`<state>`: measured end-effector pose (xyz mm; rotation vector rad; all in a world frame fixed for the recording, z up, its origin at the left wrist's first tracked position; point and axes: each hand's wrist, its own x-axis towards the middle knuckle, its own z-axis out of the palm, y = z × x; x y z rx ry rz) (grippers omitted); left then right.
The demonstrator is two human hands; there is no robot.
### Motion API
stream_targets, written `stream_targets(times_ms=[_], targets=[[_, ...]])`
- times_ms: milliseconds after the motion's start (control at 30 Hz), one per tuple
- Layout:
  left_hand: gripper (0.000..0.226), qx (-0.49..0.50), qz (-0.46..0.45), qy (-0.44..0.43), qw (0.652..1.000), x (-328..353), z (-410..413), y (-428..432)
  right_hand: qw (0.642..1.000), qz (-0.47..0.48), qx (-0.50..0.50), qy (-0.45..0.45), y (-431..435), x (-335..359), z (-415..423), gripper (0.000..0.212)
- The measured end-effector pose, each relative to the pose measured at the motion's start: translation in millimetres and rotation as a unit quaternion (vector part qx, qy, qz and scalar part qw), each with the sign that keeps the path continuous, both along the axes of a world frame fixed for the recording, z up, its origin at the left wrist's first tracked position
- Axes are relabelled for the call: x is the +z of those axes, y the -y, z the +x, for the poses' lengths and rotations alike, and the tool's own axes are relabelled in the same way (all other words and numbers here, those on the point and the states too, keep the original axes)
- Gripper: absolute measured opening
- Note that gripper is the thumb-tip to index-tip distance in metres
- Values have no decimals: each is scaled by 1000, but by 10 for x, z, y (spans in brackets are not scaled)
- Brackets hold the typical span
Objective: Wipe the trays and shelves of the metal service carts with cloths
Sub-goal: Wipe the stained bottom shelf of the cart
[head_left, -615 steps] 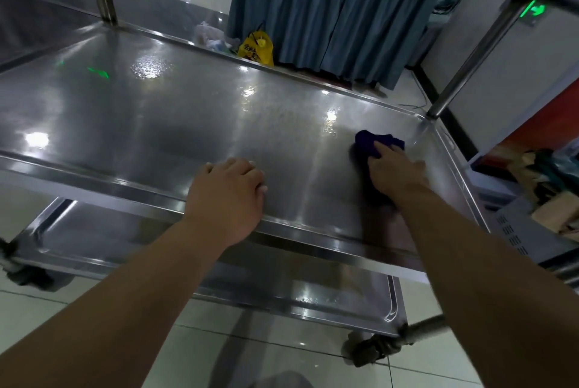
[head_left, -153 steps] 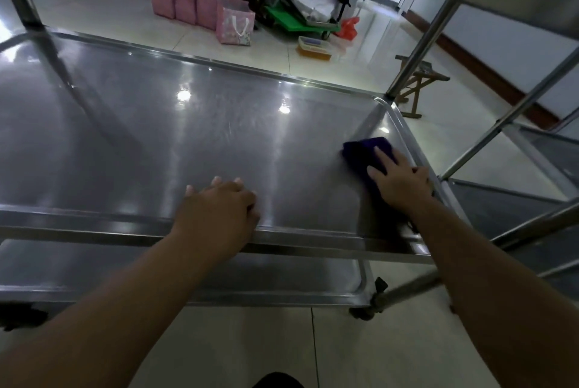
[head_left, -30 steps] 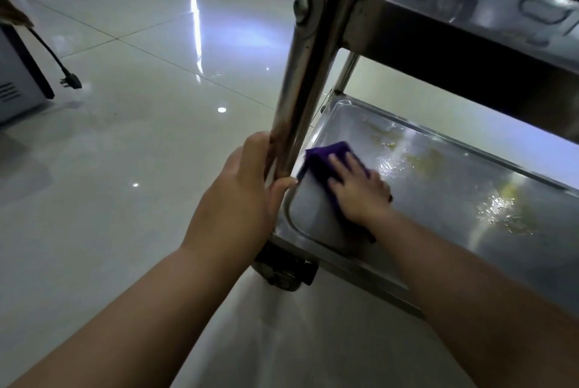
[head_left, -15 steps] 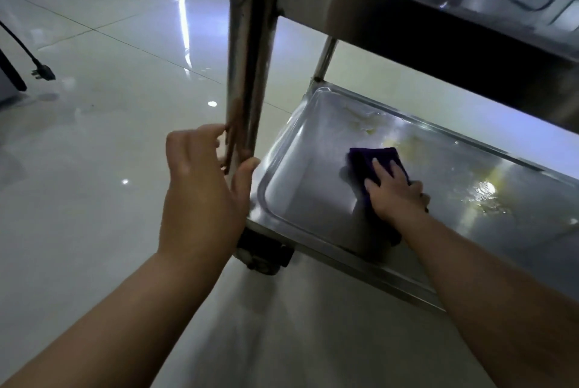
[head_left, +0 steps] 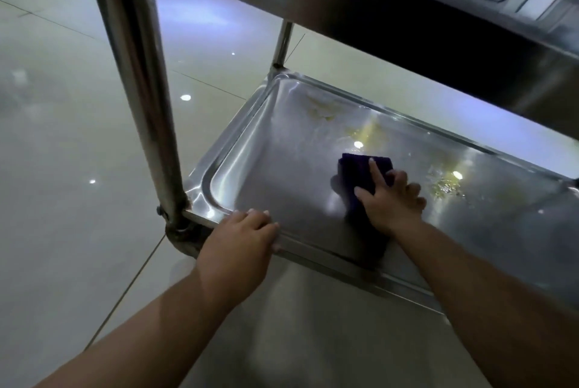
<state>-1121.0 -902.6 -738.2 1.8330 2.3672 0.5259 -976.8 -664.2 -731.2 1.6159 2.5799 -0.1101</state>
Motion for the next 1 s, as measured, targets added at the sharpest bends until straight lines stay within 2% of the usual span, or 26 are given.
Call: stream_targets(times_ms=[67, 133, 200, 267, 333, 400, 500, 567, 600, 667, 733, 800, 867, 933, 1000], targets=[[21, 6, -11, -24, 1000, 31, -8, -40, 998, -24, -55, -22, -19, -46, -183, 64], [23, 9, -22, -54, 998, 89, -2, -86, 998, -43, -13, -41, 106, -79, -400, 62], [31, 17, -20, -41, 999, 85, 36, -114, 993, -41, 100, -53, 286, -107, -564, 60], [40, 36, -25, -34, 998, 37, 59, -123, 969, -35, 237, -61, 442, -120, -565, 59], [45, 43, -41, -45, 997, 10, 52, -114, 945, -45, 317, -69, 419, -127, -383, 59], [47, 48, -43, -37, 997, 7, 48, -122, 951, -31, 298, -69, 208, -122, -91, 57], [45, 63, -43, -30, 997, -12, 90, -143, 992, 3, 89, -84, -184, -75, 329, 55], [43, 70, -42, -42, 996, -31, 130, -161, 996, 8, -32, -84, -302, -69, 375, 54], [41, 73, -42, -44, 995, -45, 147, -160, 996, 4, -51, -69, -278, -74, 330, 55], [40, 77, -30, -43, 996, -68, 169, -146, 998, -21, -15, -57, -103, -79, 234, 56], [46, 75, -32, -40, 996, -70, 185, -113, 993, -23, 96, -68, 193, -97, 234, 56], [52, 75, -38, -44, 995, -52, 198, -90, 967, -18, 239, -83, 530, -129, 398, 54], [48, 76, -43, -49, 995, -31, 203, -84, 936, -72, 330, -98, 673, -95, 641, 54], [43, 81, -47, -51, 994, -29, 220, -90, 932, -101, 331, -109, 479, -28, 853, 51], [38, 92, -56, -47, 993, -29, 262, -114, 962, -51, 247, -107, 145, -40, 1050, 52]])
